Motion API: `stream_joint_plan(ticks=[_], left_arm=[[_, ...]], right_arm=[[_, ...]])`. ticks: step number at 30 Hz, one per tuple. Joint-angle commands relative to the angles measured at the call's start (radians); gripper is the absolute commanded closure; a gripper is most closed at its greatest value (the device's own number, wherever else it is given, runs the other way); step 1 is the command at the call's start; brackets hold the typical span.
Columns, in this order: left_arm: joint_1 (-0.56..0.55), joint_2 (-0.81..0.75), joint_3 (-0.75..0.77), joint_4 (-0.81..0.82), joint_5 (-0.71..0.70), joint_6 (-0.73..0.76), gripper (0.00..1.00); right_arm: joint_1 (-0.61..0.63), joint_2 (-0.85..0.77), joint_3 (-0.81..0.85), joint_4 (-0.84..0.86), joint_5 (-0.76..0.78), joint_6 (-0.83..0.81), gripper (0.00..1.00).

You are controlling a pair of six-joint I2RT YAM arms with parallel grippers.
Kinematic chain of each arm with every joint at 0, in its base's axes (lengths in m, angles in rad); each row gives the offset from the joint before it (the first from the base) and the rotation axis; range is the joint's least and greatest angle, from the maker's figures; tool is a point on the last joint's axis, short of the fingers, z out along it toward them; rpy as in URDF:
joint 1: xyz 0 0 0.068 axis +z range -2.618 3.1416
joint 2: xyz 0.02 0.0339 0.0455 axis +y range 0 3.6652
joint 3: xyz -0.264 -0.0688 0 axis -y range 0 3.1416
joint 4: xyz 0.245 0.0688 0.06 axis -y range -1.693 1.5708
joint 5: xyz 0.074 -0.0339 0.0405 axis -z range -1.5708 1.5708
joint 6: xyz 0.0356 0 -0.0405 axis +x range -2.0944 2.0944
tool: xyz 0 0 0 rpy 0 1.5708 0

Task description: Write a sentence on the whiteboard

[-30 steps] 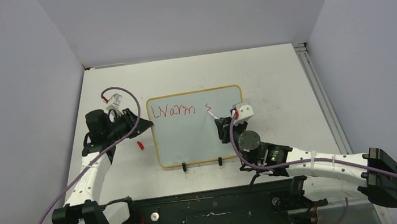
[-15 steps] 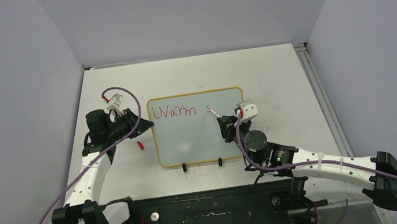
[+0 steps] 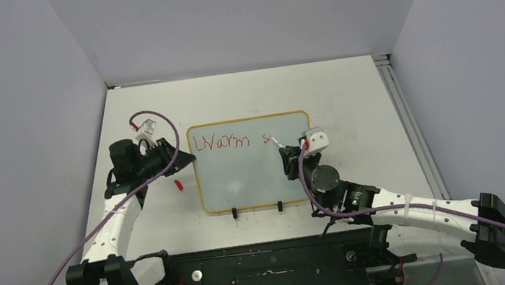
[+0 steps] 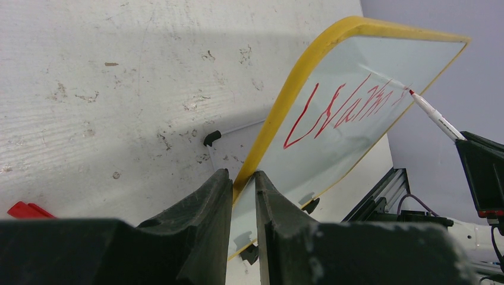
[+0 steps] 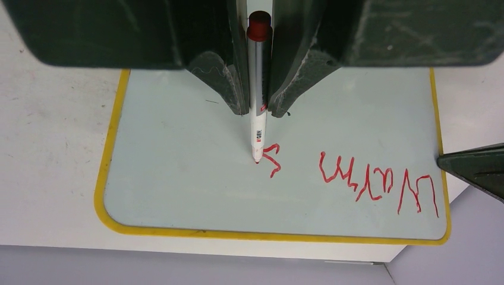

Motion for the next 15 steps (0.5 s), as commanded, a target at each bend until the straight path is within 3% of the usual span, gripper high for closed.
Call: stream_joint_plan(ticks=[1, 15], left_arm=[[-0.004, -0.015, 0.046, 0.013, 0.013, 0.018, 0.81], [-0.004, -0.016, 0.045, 0.013, 0.014, 0.018, 0.81]], right_arm=[[-0.013, 0.004, 0.033, 0.053, 0.025, -0.023, 0.95], [-0.019, -0.010, -0.007, -0.013, 0.021, 0.039, 0.95]])
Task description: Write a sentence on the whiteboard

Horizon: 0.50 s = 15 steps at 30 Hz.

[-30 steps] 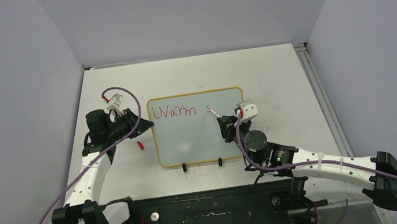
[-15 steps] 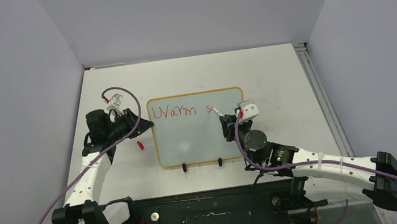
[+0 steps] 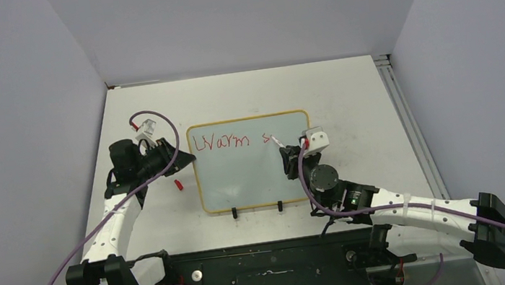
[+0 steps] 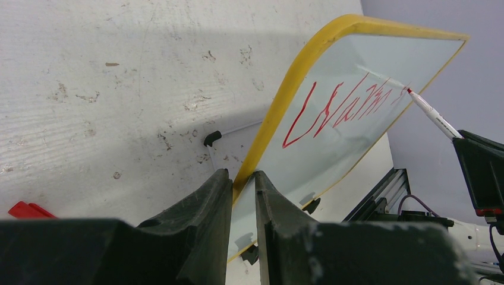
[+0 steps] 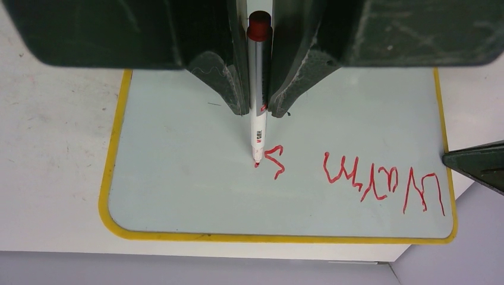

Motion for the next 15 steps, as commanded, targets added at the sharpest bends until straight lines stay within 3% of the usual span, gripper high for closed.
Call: stream_joint_plan(ticks=[1, 15], left_arm=[[-0.004, -0.016, 0.046, 0.015, 0.015, 0.018, 0.81], [-0.004, -0.023, 0.045, 0.014, 0.016, 0.017, 0.81]], right_arm=[[-0.007, -0.026, -0.012, -0.022, 0.014, 0.040, 0.95], [0.006, -0.048, -0.052, -0.028, 0.005, 0.085, 0.95]])
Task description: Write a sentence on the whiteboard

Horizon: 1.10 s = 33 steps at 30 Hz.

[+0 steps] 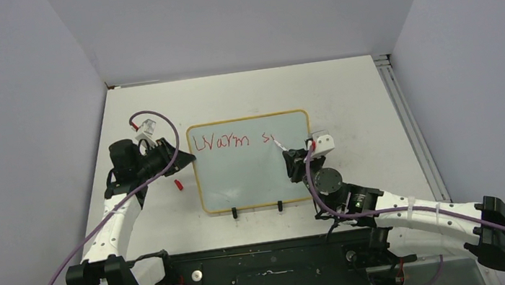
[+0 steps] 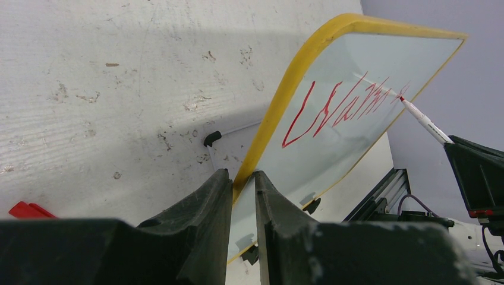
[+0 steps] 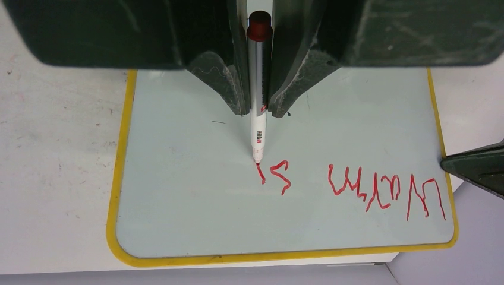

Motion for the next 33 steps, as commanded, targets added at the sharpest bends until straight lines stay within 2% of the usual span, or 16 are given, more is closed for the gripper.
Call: stream_joint_plan(ticks=[1, 18, 33], left_arm=[[-0.004, -0.022, 0.045, 0.015, 0.016, 0.016, 0.81], [-0.005, -0.016, 0.046, 0.013, 0.015, 0.019, 0.81], [-0.005, -0.016, 0.046, 0.013, 0.016, 0.019, 0.81]], right_arm=[[0.005, 0.005, -0.003, 0.001, 0.007, 0.007, 0.95], [-0.012, 0.055, 0.054, 0.097, 0.026, -0.074, 0.95], [-0.028, 0.028, 0.051, 0.091, 0.049, -0.084, 0.95]])
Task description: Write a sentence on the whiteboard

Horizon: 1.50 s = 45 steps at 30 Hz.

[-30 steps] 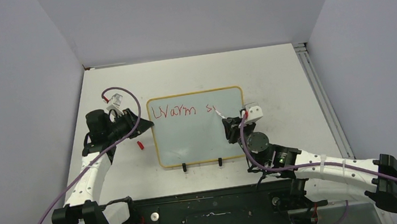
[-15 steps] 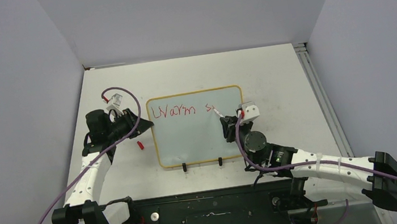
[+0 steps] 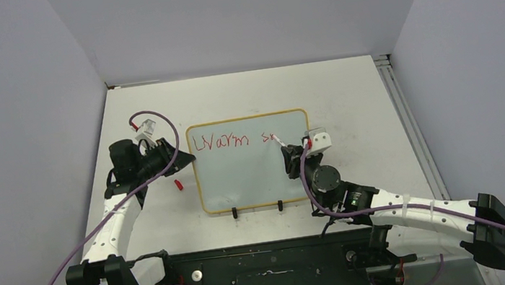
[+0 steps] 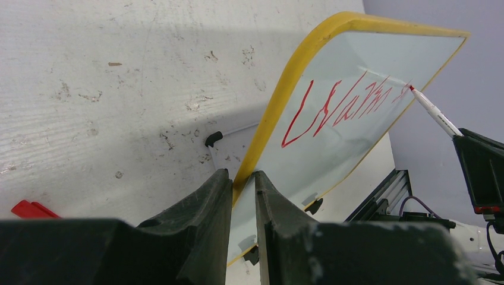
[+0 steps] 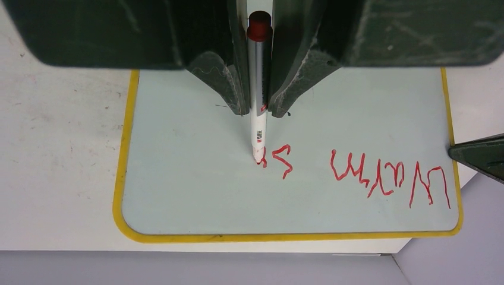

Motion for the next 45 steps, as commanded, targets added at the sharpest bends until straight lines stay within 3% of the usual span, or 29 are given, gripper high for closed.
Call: stream_joint_plan(ticks=[1, 25, 45], left_arm=[[-0.005, -0.016, 0.046, 0.016, 0.021, 0.018, 0.81], [-0.005, -0.023, 0.045, 0.016, 0.024, 0.017, 0.81], [-0.007, -0.020, 0.045, 0.016, 0.023, 0.018, 0.81]], right_arm=[[-0.013, -0.019, 0.034, 0.009, 0.044, -0.005, 0.95], [-0.010, -0.076, -0.046, -0.127, 0.031, 0.119, 0.95], [-0.021, -0.028, 0.019, -0.004, 0.035, 0.018, 0.95]])
